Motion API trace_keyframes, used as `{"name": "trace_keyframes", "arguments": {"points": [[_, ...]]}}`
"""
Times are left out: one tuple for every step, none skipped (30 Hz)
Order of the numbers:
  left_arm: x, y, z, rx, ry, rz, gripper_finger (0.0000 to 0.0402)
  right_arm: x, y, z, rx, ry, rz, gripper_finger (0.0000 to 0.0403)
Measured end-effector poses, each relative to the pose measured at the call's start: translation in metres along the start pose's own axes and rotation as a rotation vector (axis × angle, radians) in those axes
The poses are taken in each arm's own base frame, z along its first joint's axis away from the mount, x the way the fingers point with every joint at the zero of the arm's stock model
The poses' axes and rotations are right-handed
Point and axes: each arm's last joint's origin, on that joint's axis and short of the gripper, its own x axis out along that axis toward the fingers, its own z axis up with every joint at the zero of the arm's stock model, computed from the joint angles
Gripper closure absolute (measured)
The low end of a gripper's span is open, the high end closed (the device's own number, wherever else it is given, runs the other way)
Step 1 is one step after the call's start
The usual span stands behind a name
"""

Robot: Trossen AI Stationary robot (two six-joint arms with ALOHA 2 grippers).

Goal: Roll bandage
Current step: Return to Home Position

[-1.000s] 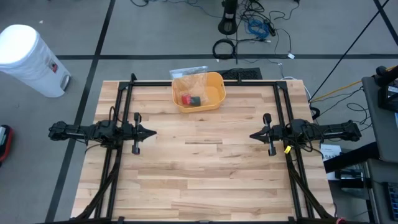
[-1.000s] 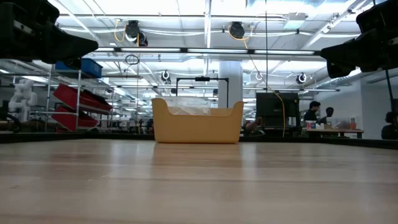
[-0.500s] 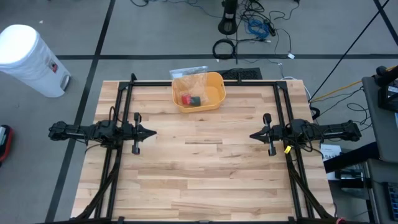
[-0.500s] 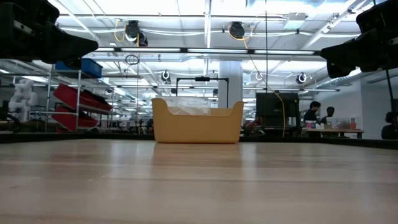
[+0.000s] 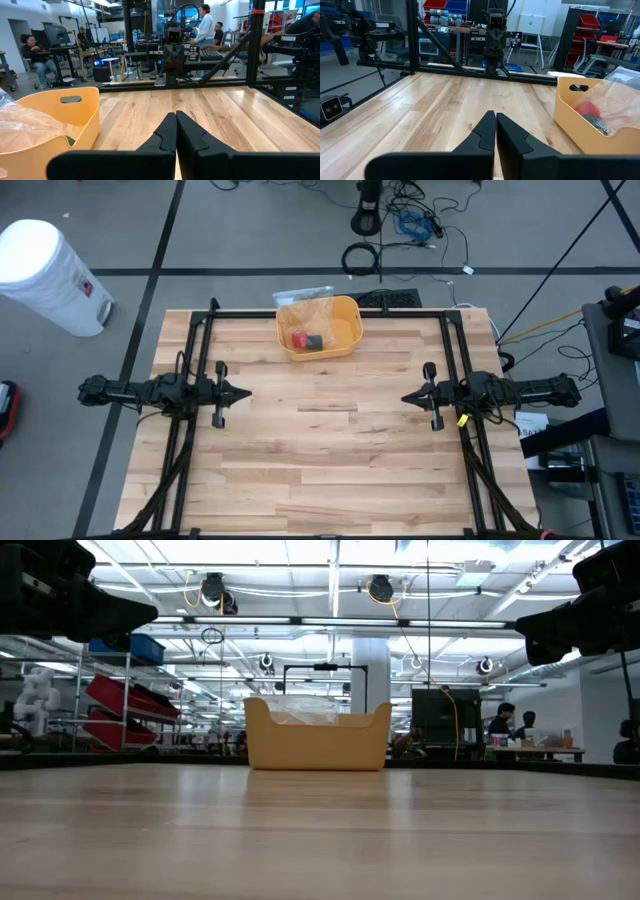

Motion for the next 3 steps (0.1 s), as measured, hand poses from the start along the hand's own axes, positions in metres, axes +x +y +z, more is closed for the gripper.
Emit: {"name": "trace_keyframes", "arguments": {"points": [[0.0000,0.0000,0.0000,0.000,0.000,0.000,0.0401,0.0000,0.0000,0.0000,0.000,0.000,0.000,0.0403],[0.0000,0.0000,0.0000,0.000,0.000,0.000,0.0401,0.0000,0.0000,0.0000,0.000,0.000,0.000,0.0403],[0.0000,0.0000,0.0000,0.000,0.000,0.000,0.0401,0.0000,0.0000,0.0000,0.000,0.000,0.000,0.0403]]}}
